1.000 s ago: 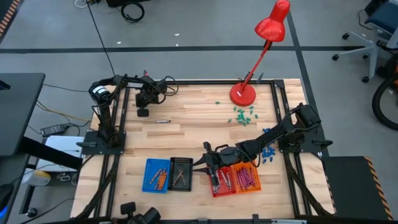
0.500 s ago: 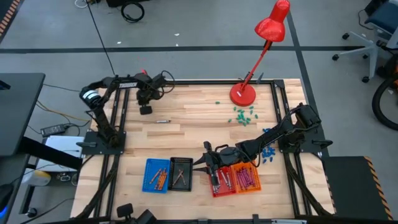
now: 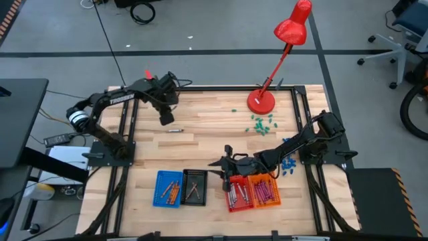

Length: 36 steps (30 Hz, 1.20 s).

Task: Sort crayons
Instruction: Put the black crayon into the red basket

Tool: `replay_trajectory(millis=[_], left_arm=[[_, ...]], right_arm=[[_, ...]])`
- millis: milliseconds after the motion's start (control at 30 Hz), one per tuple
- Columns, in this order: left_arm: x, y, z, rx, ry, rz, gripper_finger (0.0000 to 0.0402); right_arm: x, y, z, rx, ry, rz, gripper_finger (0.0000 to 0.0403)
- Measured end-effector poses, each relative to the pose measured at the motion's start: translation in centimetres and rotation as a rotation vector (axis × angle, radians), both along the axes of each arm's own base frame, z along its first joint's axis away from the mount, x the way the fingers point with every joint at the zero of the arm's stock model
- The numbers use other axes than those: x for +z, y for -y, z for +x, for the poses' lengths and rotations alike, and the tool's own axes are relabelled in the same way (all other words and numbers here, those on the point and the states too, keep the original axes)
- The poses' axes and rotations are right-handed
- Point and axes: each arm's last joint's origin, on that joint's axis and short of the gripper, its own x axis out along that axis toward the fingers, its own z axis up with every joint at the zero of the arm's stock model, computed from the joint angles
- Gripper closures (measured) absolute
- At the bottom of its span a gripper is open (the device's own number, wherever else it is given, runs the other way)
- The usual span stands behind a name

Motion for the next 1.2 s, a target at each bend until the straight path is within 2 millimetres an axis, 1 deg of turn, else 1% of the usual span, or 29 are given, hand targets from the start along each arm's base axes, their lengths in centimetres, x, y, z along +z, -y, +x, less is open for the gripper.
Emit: replay_trajectory(millis=[167,300,433,600,733,900,967,1067,1200], left_arm=[[1.4,2.2,2.7,-0.097,0.171,0.049,0.0373],[1.7,4.4,4.8,-0.189,0.240,0.071,0.0373],[2.0,6.9,6.7,-0.260,0.310,0.082,0.0373],[2.5,10.4,8.7,-0.337,0.395,0.090,0.0372],[2.9,12.9,9.8,-0.393,0.455,0.115,0.0372],[3.3,15.3,10.6,-0.420,0.518,0.143,0.0372],[3.6,16.2,10.9,-0.429,0.549,0.163,0.0372],[3.9,17.3,11.2,-0.447,0.593,0.190,0.0372],[4.3,18.4,11.6,-0.470,0.649,0.202,0.0372]], right_arm=[[-0.2,1.3,0.2,-0.093,-0.003,-0.024,0.0298],[-0.3,2.2,0.4,-0.122,-0.004,-0.002,0.0290],[-0.3,3.5,0.7,-0.152,-0.016,-0.013,0.0270],[0.5,5.1,0.9,-0.149,-0.003,-0.011,0.0236],[2.0,5.2,0.3,-0.165,0.013,-0.059,0.0206],[4.0,4.7,-0.7,-0.234,0.037,-0.123,0.0179],[4.6,4.5,-0.9,-0.233,0.054,-0.142,0.0175],[4.9,4.3,-1.1,-0.279,0.060,-0.188,0.0176],[5.5,3.9,-1.2,-0.288,0.099,-0.236,0.0182]])
